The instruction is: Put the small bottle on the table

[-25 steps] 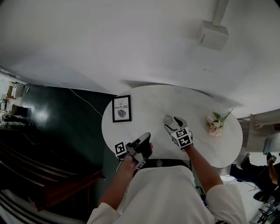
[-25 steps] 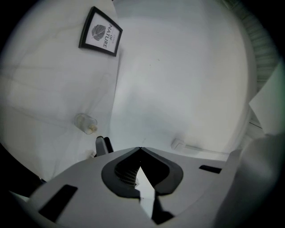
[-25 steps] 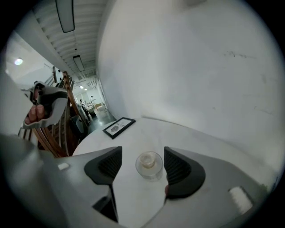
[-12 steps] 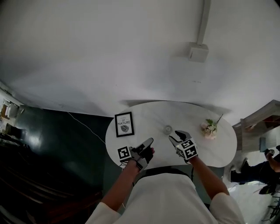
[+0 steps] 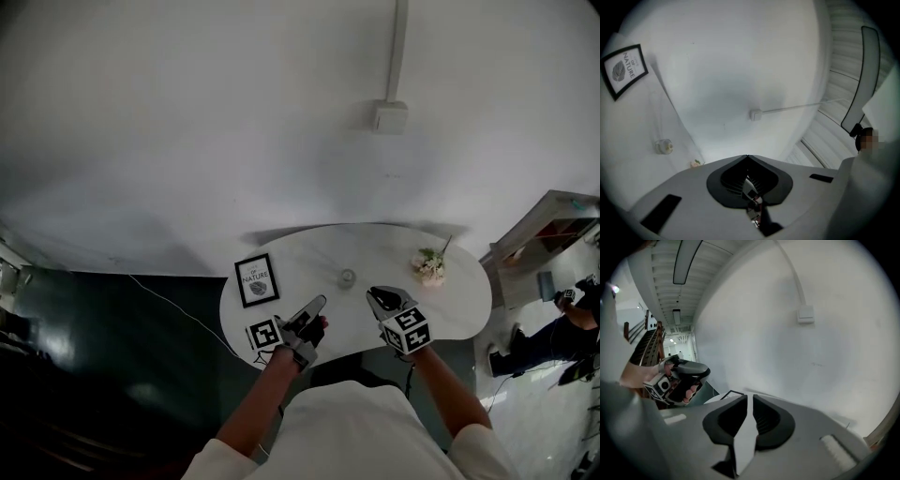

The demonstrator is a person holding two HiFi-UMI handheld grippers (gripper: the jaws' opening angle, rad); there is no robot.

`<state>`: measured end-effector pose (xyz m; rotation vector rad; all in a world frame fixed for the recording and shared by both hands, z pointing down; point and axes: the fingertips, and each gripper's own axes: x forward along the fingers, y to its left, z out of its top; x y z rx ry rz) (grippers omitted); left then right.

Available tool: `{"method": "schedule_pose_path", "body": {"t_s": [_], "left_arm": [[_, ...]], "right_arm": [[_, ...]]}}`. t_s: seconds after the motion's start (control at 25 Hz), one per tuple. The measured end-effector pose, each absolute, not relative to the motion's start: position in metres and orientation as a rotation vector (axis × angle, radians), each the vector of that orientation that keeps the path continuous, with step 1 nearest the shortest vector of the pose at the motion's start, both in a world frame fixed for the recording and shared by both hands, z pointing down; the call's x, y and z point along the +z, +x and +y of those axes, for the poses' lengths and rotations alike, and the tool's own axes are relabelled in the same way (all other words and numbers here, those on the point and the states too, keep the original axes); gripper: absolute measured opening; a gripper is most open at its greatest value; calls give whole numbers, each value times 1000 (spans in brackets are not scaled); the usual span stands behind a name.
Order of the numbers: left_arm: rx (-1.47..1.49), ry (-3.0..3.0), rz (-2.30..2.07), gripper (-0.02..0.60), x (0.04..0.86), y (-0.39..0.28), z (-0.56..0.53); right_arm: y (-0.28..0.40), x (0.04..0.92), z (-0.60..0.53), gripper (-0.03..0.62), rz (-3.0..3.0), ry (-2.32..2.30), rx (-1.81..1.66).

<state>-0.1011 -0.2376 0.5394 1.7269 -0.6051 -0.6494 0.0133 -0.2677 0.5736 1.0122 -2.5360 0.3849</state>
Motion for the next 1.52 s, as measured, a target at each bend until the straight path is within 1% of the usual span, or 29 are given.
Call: {"method": "schedule_pose_path", "body": {"t_s": [0.32,0.56,0.76,1.12,1.52], "left_arm": [[-543,1971,-647,6,514,-88,-214],[-372,2196,-755,6,507,-69,-198],[-246,2326,-846,6,507,-56,-186],[-162,2407,-1093,6,494,-52,-179],[-167,2435,-1203,6,481,-47,-171]], "right_arm": [[33,540,-225,24,-2557,1138,358],[54,518,-203,11,-2595,1195,327],[67,520,-200,11,-2615,1174,261],[89,508,-199,11,-2713,1085,286],[114,498,-212,11,-2734,1049,252]]}}
